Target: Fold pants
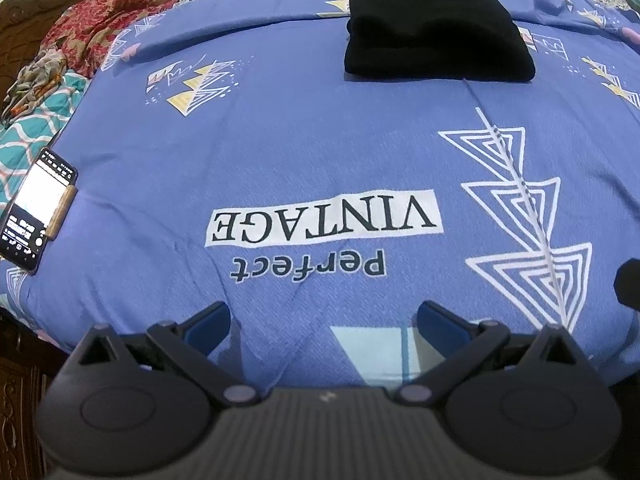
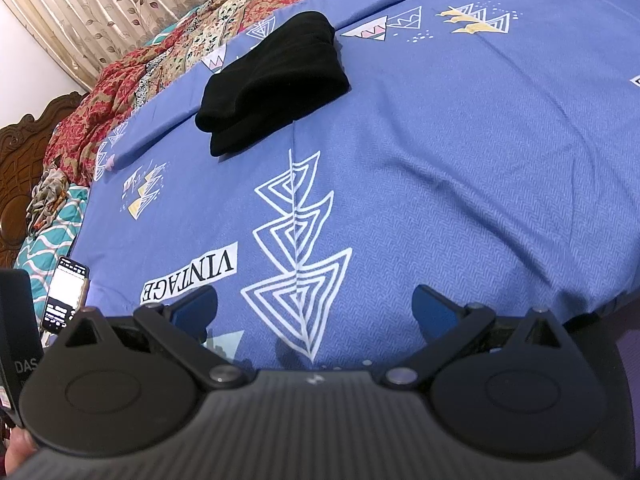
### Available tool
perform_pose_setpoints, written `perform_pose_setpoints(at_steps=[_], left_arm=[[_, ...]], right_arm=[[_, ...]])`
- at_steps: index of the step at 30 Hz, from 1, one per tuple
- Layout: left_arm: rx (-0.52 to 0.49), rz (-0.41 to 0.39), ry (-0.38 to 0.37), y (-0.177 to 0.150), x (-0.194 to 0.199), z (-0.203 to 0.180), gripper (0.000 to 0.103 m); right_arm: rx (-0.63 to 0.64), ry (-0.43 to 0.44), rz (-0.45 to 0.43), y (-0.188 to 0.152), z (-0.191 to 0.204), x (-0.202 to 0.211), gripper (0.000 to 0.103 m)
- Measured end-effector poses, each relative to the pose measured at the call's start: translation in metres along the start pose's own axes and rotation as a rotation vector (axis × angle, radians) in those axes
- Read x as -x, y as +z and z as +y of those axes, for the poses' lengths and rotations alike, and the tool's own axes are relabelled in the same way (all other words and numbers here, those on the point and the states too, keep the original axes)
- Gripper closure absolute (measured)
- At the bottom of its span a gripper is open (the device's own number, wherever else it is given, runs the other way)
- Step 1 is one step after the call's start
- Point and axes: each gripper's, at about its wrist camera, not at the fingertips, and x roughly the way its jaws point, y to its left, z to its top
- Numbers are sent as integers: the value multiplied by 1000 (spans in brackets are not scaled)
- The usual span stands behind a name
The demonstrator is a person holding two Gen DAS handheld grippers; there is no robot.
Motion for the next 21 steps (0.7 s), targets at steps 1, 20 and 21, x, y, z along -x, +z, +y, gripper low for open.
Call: perform_pose_setpoints(at_steps=[1, 20, 21], left_arm=[[0, 1, 0, 0, 0, 0, 0], [-3, 1, 0, 0, -1, -1, 0], [-3, 2, 0, 0, -2, 0, 0]], right_arm=[[0, 0, 0, 0, 0, 0, 0], [0, -2, 1, 0, 1, 0, 0], [1, -2, 0, 0, 1, 0, 0]])
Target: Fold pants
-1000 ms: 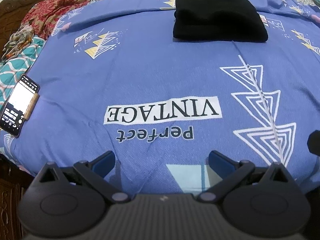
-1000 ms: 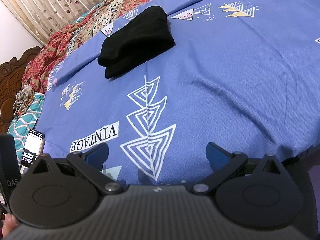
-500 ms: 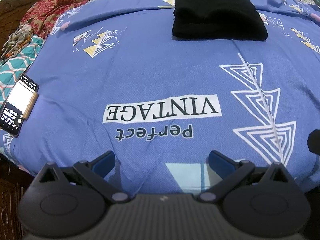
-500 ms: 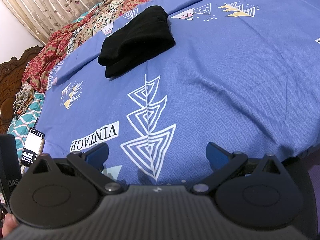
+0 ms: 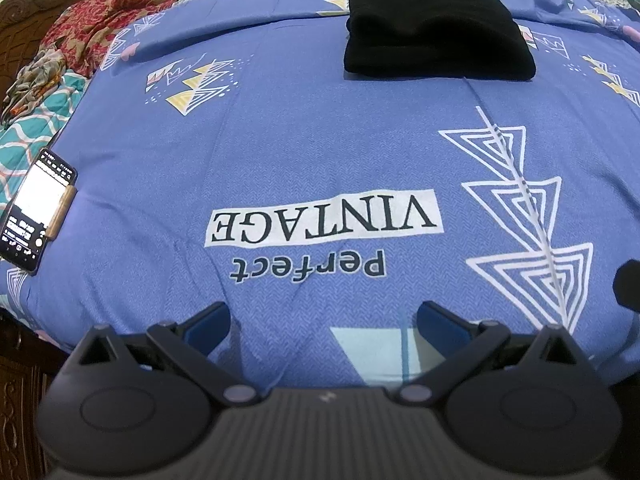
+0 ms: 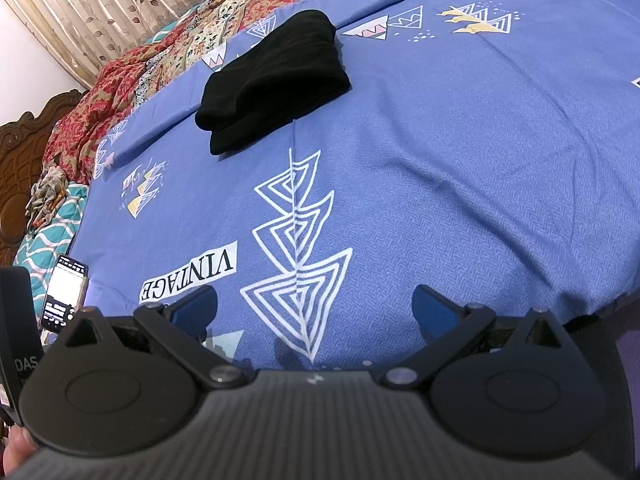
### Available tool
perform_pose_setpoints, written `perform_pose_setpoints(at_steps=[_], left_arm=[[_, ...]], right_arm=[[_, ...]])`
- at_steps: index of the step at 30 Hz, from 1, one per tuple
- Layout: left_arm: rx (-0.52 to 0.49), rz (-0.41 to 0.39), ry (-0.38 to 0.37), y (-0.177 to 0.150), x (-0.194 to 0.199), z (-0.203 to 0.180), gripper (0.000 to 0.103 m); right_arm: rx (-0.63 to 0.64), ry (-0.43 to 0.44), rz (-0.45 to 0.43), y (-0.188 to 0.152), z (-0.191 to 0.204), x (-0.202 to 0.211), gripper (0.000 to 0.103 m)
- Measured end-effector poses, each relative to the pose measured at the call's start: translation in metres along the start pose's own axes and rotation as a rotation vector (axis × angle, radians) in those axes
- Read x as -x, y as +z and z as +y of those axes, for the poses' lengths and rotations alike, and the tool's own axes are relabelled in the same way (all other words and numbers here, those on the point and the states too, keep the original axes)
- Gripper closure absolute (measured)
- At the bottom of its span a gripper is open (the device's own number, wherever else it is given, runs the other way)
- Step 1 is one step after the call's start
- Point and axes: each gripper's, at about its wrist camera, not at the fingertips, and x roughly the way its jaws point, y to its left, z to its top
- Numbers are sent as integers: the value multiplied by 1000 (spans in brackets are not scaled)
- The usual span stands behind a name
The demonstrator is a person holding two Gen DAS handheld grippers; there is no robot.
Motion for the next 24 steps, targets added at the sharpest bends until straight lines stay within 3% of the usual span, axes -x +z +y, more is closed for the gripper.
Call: perform_pose_setpoints(at_steps=[24], left_arm=[[-1, 4, -1, 1, -1, -1, 0]], right_arm=[[-4, 0, 1, -1, 0, -1, 0]])
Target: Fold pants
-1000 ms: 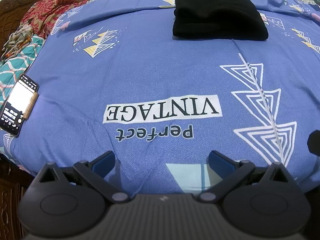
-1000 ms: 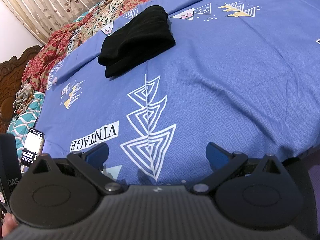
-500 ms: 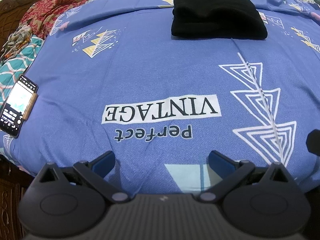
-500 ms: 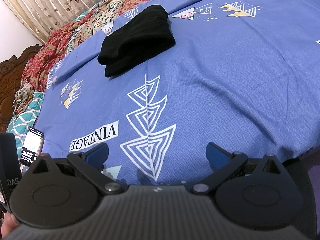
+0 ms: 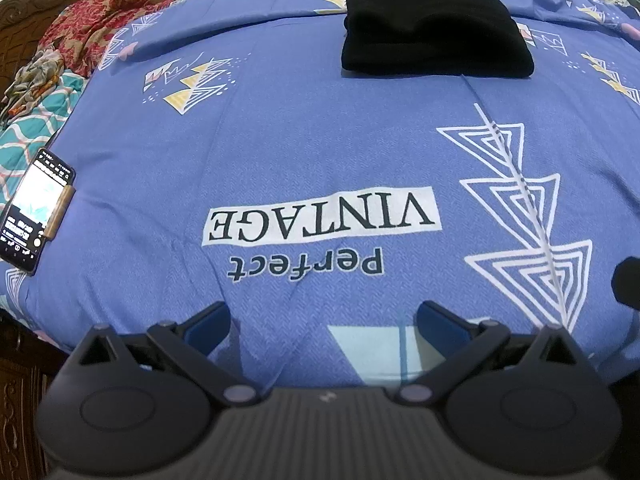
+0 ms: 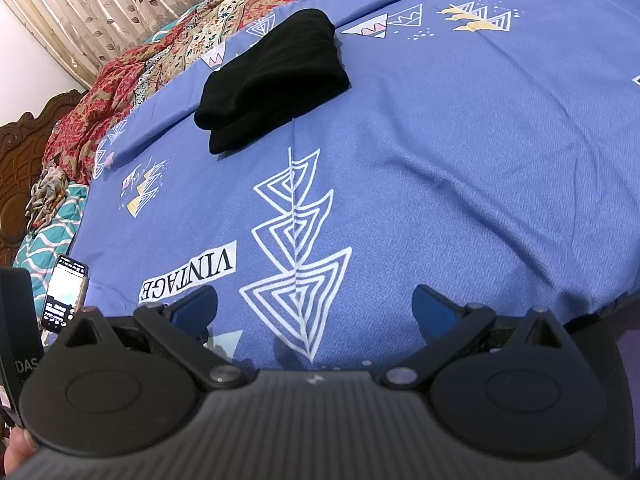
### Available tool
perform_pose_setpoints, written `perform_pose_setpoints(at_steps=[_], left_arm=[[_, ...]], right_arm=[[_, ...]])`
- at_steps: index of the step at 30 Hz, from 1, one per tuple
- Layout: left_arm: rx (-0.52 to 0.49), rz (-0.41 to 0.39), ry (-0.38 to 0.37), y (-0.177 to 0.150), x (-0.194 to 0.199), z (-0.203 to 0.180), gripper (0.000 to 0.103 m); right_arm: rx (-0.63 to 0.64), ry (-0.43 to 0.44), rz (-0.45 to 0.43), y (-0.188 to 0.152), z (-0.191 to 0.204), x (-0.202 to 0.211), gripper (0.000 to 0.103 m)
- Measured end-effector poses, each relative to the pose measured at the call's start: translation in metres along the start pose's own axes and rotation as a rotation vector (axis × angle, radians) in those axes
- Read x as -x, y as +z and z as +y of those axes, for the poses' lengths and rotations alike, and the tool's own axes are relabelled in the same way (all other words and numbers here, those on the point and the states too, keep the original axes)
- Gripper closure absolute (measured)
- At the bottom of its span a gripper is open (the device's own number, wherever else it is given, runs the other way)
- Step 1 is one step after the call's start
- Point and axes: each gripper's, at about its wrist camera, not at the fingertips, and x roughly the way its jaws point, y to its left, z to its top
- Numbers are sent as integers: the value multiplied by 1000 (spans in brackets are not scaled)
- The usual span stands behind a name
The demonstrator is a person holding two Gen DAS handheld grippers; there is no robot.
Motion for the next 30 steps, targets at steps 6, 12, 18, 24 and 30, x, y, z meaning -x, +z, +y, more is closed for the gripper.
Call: perform_pose_setpoints(at_steps=[6, 12, 18, 24, 30], left_arm=[[1, -3, 0, 0, 1, 0, 0], [4, -3, -2, 1, 2, 1, 0], [-2, -3, -6, 5, 2, 0, 0], [2, -20, -15, 22, 3, 0, 0], [3, -50, -32, 45, 5, -2, 0]], right_arm=[[3, 0, -2, -1, 0, 0, 0], [5, -3, -6, 0, 0, 1, 0], [13, -13, -11, 1, 1, 1, 0], [78, -44, -67, 14, 8, 4, 0], [97, -65, -122, 38, 11, 6, 0]])
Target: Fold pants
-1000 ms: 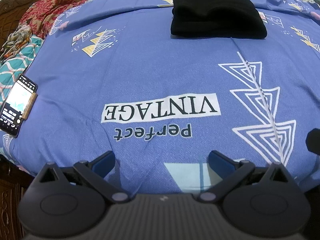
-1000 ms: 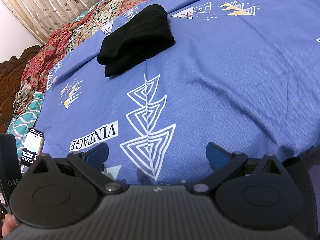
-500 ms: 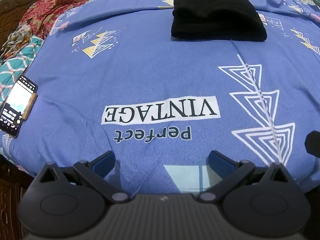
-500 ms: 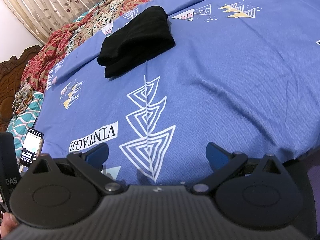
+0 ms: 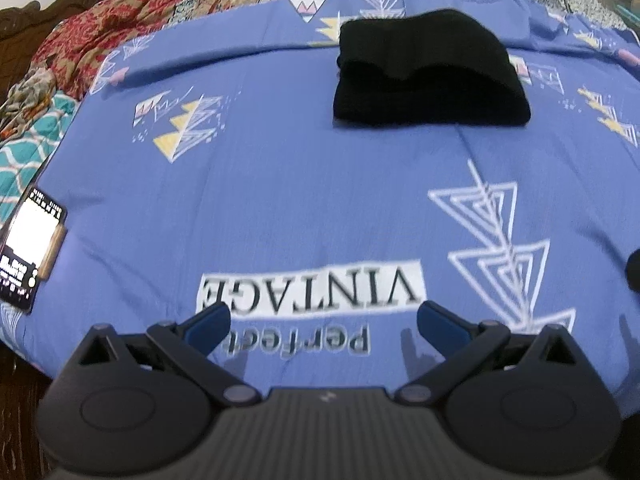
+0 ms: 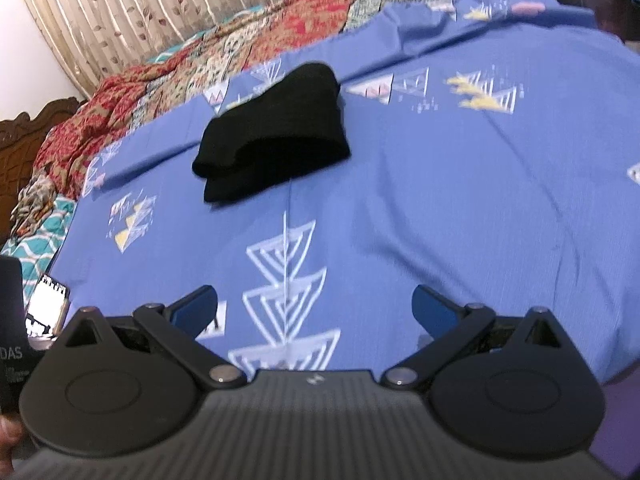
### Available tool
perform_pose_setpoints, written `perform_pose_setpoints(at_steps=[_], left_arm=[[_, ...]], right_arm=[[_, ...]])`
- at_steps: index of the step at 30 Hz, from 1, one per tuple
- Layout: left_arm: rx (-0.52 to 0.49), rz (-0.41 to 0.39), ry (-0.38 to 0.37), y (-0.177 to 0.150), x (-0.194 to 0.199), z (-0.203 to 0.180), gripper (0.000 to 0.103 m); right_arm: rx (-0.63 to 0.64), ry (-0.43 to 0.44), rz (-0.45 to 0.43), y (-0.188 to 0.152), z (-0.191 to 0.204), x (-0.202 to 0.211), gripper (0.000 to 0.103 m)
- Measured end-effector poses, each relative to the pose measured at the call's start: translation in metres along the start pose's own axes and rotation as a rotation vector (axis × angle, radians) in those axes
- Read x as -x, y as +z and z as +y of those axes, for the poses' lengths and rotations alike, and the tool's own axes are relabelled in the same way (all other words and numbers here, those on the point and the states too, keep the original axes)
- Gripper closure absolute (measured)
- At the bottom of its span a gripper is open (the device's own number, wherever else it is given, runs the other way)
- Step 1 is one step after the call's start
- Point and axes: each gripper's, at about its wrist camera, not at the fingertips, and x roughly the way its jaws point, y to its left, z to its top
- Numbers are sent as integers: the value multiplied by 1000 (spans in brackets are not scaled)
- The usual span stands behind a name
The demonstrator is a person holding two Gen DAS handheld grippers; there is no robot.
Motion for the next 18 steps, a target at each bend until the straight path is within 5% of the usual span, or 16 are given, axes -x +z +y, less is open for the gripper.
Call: perform_pose_setpoints(at_steps=[18], left_arm=[[1, -48, -35, 53, -2, -11, 0]], right_arm=[[-14, -48, -86, 58, -9, -5, 0]])
